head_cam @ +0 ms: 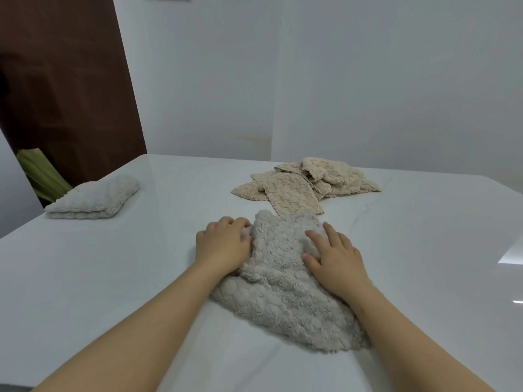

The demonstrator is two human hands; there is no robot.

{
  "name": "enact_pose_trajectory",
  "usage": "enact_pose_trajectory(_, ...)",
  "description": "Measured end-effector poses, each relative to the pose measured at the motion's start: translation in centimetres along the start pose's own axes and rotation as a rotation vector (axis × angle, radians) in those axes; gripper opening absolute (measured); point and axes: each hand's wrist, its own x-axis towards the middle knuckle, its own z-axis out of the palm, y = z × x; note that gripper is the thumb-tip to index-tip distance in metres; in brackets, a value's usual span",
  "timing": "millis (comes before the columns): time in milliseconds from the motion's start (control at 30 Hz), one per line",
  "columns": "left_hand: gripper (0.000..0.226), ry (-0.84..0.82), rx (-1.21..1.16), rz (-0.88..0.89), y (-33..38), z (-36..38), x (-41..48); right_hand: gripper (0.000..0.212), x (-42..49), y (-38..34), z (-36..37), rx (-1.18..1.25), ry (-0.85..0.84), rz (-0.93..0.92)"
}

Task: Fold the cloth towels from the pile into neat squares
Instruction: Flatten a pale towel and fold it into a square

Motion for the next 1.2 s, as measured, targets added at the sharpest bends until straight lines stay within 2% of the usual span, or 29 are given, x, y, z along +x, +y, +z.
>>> enact_pose_trajectory(67, 0.041, -0.091, 0.096, -0.045, -0.1, 1.2, 0.5, 0.049, 0.7, 0.1, 0.1, 0.000, -0.070, -0.037)
enact_pose_trajectory(133, 0.040, -0.092, 0.103, -0.035, -0.2, 2.2, 0.7, 0.042, 1.4, -0.1, -0.3, -0.007, -0.129, -0.022)
enact_pose_trajectory(300, 0.036, -0.014, 0.075, 0.077, 0.3, 2.2, 1.3, 0.029, 3.0, -1.0, -0.4, -0.064, 0.085, 0.097)
enact_pose_trajectory(400, 0.036, 0.043, 0.058, 0.070, 0.3, 2.4, 1.5, 0.041, 3.6, -0.7, 0.7, -0.001, 0.025, 0.057)
enact_pose_trajectory(467, 0.035, 0.076, 0.022, 0.068, 0.3, 2.6, 1.8, 0.039, 3.8, -0.6, 0.9, 0.017, 0.023, 0.036)
enact_pose_trajectory(600, 0.029, 0.167, -0.170, 0.094, 0.3, 2.7, 2.3, 0.028, 4.2, -0.1, 1.5, 0.005, 0.140, -0.009)
enact_pose_trajectory(667, 0.026, 0.250, -0.236, 0.093, 0.4, 2.7, 2.6, 0.019, 4.4, 0.3, 1.7, 0.090, 0.262, -0.037)
enact_pose_trajectory(733, 0.023, 0.325, -0.245, 0.089, 0.6, 2.7, 3.0, 0.009, 5.1, 1.0, 1.7, 0.146, 0.478, -0.076)
enact_pose_trajectory(800, 0.024, 0.359, -0.227, 0.104, 0.8, 2.7, 3.7, 0.008, 5.9, 1.7, 1.7, 0.104, 0.660, -0.094)
enact_pose_trajectory(867, 0.033, 0.339, -0.153, 0.118, 1.0, 3.0, 4.6, 0.014, 6.7, 2.2, 1.7, 0.031, 0.694, -0.079)
enact_pose_trajectory(933, 0.044, 0.285, -0.043, 0.115, 1.0, 3.3, 5.7, 0.020, 7.5, 2.6, 1.9, -0.044, 0.651, -0.023)
enact_pose_trajectory(1000, 0.049, 0.230, 0.034, 0.114, 1.1, 3.5, 6.6, 0.016, 8.1, 2.8, 2.0, -0.087, 0.577, 0.020)
enact_pose_trajectory(1100, 0.048, 0.175, 0.106, 0.096, 1.2, 3.6, 7.6, 0.021, 8.7, 2.9, 2.0, -0.094, 0.415, 0.128)
enact_pose_trajectory(1200, 0.040, 0.159, 0.186, -0.009, 1.4, 3.8, 8.0, 0.033, 9.1, 3.4, 2.0, -0.072, 0.281, 0.177)
